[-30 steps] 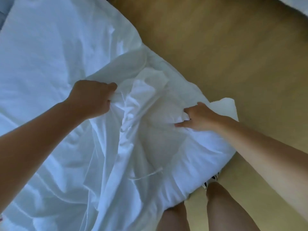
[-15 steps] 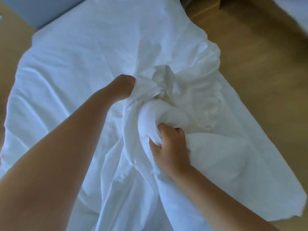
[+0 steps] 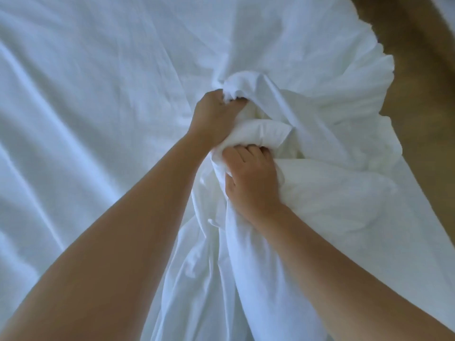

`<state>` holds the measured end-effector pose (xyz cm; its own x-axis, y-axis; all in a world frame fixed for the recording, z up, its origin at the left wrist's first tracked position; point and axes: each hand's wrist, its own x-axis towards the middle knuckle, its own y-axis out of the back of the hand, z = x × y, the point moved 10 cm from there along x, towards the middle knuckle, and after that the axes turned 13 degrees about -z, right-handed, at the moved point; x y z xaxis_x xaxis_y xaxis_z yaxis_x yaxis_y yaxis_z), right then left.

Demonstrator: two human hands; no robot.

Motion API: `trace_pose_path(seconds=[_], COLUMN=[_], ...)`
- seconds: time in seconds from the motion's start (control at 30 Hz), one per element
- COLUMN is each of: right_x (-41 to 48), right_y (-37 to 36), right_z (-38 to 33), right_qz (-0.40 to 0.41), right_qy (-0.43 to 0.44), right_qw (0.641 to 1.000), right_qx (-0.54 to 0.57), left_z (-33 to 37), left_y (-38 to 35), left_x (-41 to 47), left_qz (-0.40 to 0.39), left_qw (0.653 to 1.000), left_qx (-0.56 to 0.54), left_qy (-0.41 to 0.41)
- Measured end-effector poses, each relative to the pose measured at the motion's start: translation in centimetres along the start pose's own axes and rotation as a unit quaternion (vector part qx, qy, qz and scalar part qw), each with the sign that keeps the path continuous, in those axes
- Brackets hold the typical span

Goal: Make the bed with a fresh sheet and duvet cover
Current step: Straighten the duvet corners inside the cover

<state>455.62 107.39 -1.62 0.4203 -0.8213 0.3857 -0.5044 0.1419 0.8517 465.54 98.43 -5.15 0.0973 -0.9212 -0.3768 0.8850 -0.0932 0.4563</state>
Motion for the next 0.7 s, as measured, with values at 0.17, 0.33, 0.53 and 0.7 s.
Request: trace_pose_path(seconds=[0.17, 0.33, 0.53, 0.7], right_x=[-1.1, -6.2, -2.7, 0.3], right_y=[-3.3, -4.2, 12.2, 9.2], right_z=[-4.1, -6.9, 0.3, 5.5], right_qz=[-0.110, -0.417, -0.068, -0.219], right_qy=[0.002, 0.056, 0.030, -0.065], right_qw=[0.986, 0.900, 0.974, 0.946], right_qx=[0.125, 0.115, 0.215, 0.232], left_z=[-3.3, -5.1, 2.8, 7.1], left_y=[0.4, -0.5, -0.4, -1.6], left_x=[-0.5, -4.0, -7.3, -9.7], left_qz=[-0.042, -0.070, -0.075, -0.128], left_qw=[0.988, 0.978, 0.990, 0.971], left_qx=[-0.062, -0.087, -0.069, -0.182], left_qy=[0.136, 0.174, 0.093, 0.089])
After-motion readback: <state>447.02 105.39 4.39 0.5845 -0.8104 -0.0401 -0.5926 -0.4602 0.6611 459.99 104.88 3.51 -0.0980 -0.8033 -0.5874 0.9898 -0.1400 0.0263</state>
